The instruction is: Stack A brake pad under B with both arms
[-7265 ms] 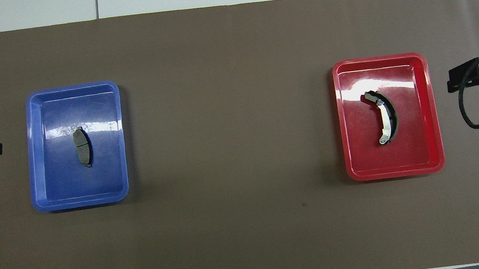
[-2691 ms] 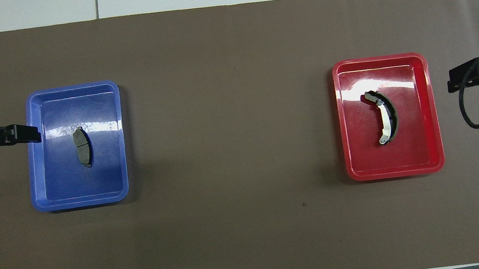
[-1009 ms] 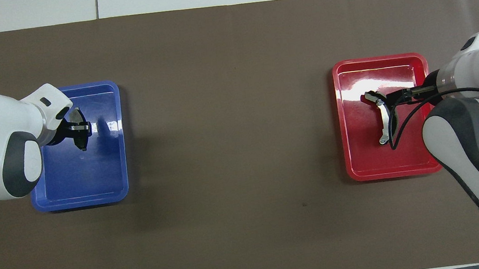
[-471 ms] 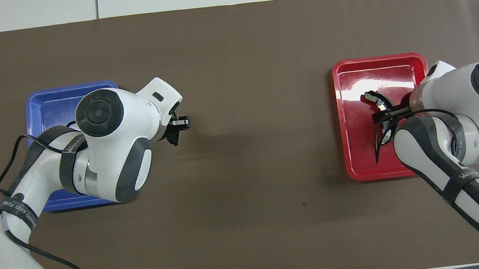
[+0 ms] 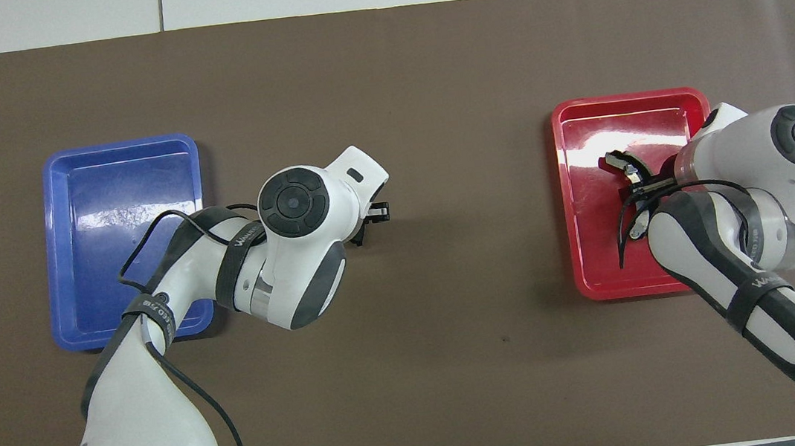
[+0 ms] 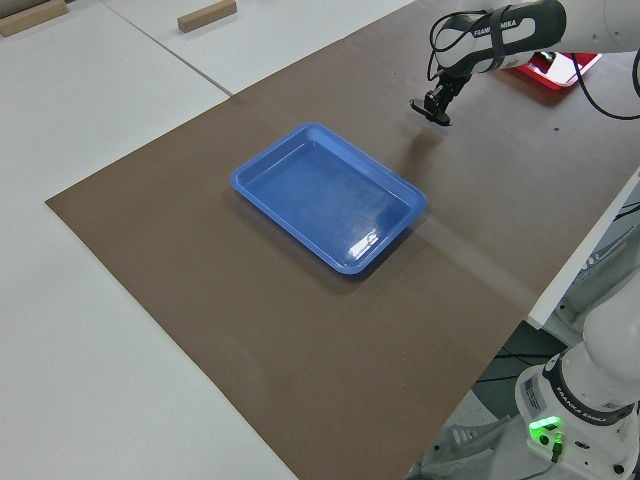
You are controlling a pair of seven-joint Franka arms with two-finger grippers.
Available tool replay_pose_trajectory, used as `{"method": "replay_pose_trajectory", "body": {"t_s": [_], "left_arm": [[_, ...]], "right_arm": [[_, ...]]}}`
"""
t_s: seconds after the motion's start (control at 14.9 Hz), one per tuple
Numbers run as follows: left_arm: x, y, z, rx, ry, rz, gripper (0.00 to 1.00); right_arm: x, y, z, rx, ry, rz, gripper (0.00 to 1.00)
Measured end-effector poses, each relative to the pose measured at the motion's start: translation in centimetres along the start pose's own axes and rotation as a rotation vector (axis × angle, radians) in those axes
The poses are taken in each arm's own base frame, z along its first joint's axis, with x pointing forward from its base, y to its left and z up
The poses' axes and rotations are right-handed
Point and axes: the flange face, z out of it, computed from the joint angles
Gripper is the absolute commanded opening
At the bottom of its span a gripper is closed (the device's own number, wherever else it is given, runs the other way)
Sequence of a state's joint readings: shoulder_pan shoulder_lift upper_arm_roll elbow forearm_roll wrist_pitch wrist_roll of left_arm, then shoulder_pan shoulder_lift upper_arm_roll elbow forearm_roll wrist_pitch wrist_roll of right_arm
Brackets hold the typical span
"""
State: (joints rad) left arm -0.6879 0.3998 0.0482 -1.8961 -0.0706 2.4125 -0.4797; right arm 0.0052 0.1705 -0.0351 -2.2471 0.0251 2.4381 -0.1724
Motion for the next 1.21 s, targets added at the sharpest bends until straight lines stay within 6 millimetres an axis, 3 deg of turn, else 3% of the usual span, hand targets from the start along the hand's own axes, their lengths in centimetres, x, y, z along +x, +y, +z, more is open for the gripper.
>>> {"method": "replay_pose_trajectory", "body": {"t_s": [0.07, 0.13, 0.4, 0.61, 0.74, 0.87, 1.01, 1.21], "left_arm": [[-0.1, 0.7, 0.6, -0.01, 0.002, -0.007, 0.71], [-0.3, 1.5, 0.8, -0.018, 0.009, -0.012, 0.99], [-0.4, 2.2, 0.3, -0.027, 0.013, -0.032, 0.99], [1.3, -0.5, -2.3, -0.012, 0.0, -0.083, 0.99], [3.2, -5.2, -6.4, 0.002, -0.025, -0.151, 0.99], [4.3, -11.0, -10.9, 0.013, -0.056, -0.185, 0.99], [5.0, -17.1, -14.6, 0.013, -0.067, -0.171, 0.99], [5.6, -26.8, -18.0, 0.009, -0.064, -0.105, 0.99]], "right_arm": [[0.1, 0.0, -0.1, 0.0, 0.001, -0.001, 0.14], [0.2, 0.0, -0.2, -0.001, 0.005, -0.001, 0.03], [1.1, 0.0, -1.5, 0.002, -0.001, -0.001, 0.0], [2.8, -1.0, -4.3, 0.008, -0.021, 0.009, 0.0], [4.5, -4.1, -6.9, 0.01, -0.021, 0.053, 0.0], [5.8, -8.7, -8.8, 0.012, 0.004, 0.07, 0.0], [6.8, -14.5, -9.6, 0.019, 0.028, 0.077, 0.0], [9.0, -24.1, -9.2, 0.032, 0.05, 0.085, 0.0]]}}
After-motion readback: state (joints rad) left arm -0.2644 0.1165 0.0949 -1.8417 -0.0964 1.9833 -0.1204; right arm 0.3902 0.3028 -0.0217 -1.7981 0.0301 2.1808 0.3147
